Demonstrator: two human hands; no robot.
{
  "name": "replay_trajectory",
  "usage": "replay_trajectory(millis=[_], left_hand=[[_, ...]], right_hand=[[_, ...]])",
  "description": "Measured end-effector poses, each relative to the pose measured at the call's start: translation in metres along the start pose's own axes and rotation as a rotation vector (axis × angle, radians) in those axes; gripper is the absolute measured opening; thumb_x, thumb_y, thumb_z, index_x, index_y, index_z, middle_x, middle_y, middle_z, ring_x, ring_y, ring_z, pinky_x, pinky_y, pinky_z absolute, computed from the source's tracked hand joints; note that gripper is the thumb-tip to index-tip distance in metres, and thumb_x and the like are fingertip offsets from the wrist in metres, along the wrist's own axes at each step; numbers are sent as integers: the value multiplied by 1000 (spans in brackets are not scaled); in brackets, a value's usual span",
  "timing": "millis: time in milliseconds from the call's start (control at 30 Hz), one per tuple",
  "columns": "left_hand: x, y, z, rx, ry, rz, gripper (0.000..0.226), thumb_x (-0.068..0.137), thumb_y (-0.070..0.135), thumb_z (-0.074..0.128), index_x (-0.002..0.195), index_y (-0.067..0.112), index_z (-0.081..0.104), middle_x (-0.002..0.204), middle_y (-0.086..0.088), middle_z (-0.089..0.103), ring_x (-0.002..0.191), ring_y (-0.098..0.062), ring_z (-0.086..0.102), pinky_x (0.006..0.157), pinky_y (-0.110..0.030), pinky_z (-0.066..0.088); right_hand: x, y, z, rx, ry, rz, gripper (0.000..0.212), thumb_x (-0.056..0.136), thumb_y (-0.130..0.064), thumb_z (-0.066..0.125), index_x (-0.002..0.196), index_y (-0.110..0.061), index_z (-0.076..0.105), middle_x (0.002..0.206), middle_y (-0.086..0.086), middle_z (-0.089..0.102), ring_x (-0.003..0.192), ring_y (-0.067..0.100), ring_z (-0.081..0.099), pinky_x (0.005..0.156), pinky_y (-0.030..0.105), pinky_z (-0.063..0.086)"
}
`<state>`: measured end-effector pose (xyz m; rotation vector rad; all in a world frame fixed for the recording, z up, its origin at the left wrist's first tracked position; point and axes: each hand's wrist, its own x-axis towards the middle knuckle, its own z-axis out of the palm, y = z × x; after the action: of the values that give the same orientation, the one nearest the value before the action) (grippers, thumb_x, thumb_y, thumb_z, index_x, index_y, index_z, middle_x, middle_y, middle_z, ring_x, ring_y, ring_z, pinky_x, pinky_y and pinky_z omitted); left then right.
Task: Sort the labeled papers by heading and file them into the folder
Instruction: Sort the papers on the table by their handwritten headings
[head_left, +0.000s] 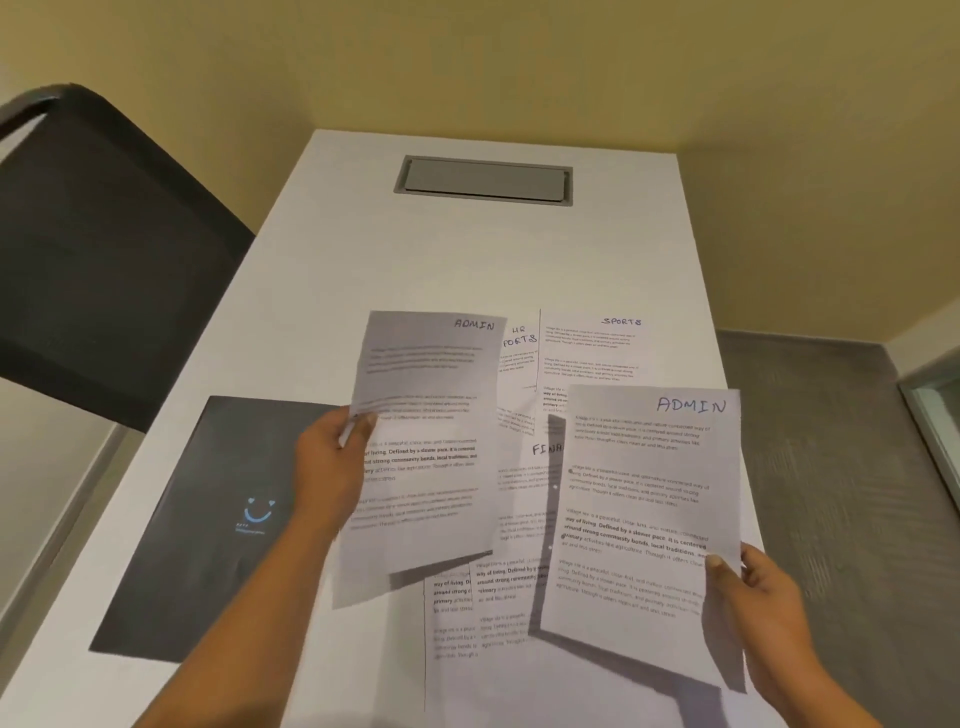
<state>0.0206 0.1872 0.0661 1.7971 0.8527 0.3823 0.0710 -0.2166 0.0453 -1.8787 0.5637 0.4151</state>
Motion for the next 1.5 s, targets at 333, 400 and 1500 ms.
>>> replay_trajectory(millis=[333, 400, 1500], left_hand=[[-76, 28, 7, -304, -361, -33, 20, 95, 17, 60, 112, 11, 70, 106, -6, 75, 99, -25, 71, 85, -41, 56], [-89, 30, 16, -336, -370, -59, 21, 94, 17, 61, 111, 10, 70, 105, -6, 75, 98, -25, 72, 84, -41, 57], [-140, -1, 22, -306, -387, -144, 15, 86, 15, 71, 101, 18, 72, 95, 6, 77, 89, -16, 73, 71, -26, 59]], right_hand=[[-23, -10, 21, 29, -97, -86, 17, 99, -18, 54, 107, -21, 69, 99, 5, 75, 89, 24, 71, 82, 42, 57], [-34, -13, 30, 58, -163, -81, 17, 98, -18, 55, 107, -22, 69, 97, 3, 76, 88, 23, 73, 79, 41, 58], [-84, -11, 57, 105, -369, -261, 25, 87, -31, 64, 101, -14, 73, 93, -1, 78, 85, 15, 74, 71, 30, 57]])
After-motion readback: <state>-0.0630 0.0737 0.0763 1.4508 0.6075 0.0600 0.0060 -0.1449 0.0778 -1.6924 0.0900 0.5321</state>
